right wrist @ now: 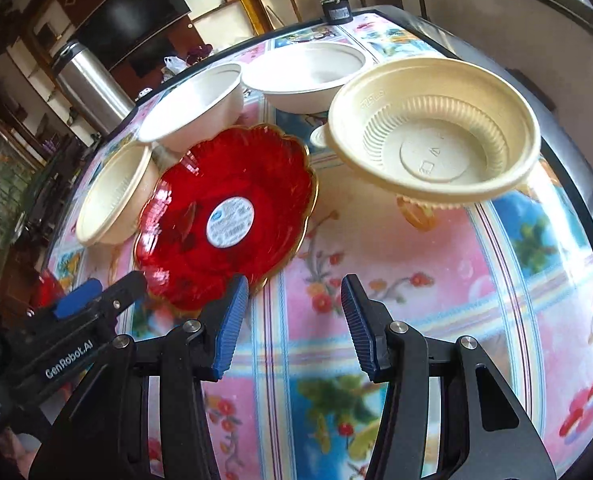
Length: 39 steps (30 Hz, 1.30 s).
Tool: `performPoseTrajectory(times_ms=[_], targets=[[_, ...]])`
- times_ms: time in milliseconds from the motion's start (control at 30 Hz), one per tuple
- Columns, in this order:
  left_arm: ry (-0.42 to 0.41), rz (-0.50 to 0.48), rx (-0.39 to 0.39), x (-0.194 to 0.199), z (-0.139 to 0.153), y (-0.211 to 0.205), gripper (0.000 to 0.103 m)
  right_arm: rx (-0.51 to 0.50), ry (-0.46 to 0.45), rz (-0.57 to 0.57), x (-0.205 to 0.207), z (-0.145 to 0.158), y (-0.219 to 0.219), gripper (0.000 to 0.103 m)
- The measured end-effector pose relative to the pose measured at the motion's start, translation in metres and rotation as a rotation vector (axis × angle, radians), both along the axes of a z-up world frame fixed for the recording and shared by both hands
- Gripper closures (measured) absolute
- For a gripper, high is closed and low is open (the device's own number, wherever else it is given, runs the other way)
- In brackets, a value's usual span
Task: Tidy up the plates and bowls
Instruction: 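Reach the left gripper to the small labelled red plate and grasp its rim, then lift the small red plate with the left gripper over the large red plate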
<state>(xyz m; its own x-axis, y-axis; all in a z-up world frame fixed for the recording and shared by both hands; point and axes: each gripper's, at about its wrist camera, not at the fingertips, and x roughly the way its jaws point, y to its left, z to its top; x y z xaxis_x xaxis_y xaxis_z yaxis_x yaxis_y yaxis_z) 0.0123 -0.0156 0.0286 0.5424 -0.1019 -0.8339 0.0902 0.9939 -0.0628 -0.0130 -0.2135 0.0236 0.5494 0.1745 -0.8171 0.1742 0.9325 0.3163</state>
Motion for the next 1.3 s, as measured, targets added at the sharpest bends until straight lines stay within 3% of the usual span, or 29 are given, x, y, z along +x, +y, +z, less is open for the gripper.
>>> performPoseTrajectory(times_ms=[333,600,733,767,800,867,967,1300], targets=[[0.030,0.011,-0.030,0.018,-0.005,-0.012,0.026,0.067,0.009,0.007,0.038,-0.012,-0.015,0.055],[0.073,0.022,-0.017,0.034,-0.016,-0.021,0.026,0.062,-0.012,0.050,0.063,-0.010,-0.013,0.056],[0.050,0.016,-0.039,0.036,-0.018,-0.023,0.029,0.066,-0.014,0.058,0.072,-0.013,-0.013,0.082],[0.042,0.016,-0.052,0.035,-0.017,-0.023,0.034,0.066,-0.013,0.060,0.073,-0.015,-0.014,0.085],[0.034,0.011,-0.049,0.034,-0.017,-0.025,0.052,0.072,-0.012,0.064,0.073,-0.017,-0.014,0.088],[0.025,0.007,0.009,0.033,-0.017,-0.029,0.059,0.090,-0.013,0.073,0.072,-0.019,-0.015,0.089],[0.020,0.008,0.010,0.032,-0.016,-0.025,0.069,0.038,-0.020,0.082,0.068,-0.015,-0.010,0.089],[0.013,-0.007,0.008,0.010,-0.009,-0.012,0.074,-0.010,-0.054,0.096,0.032,-0.007,0.007,0.088]])
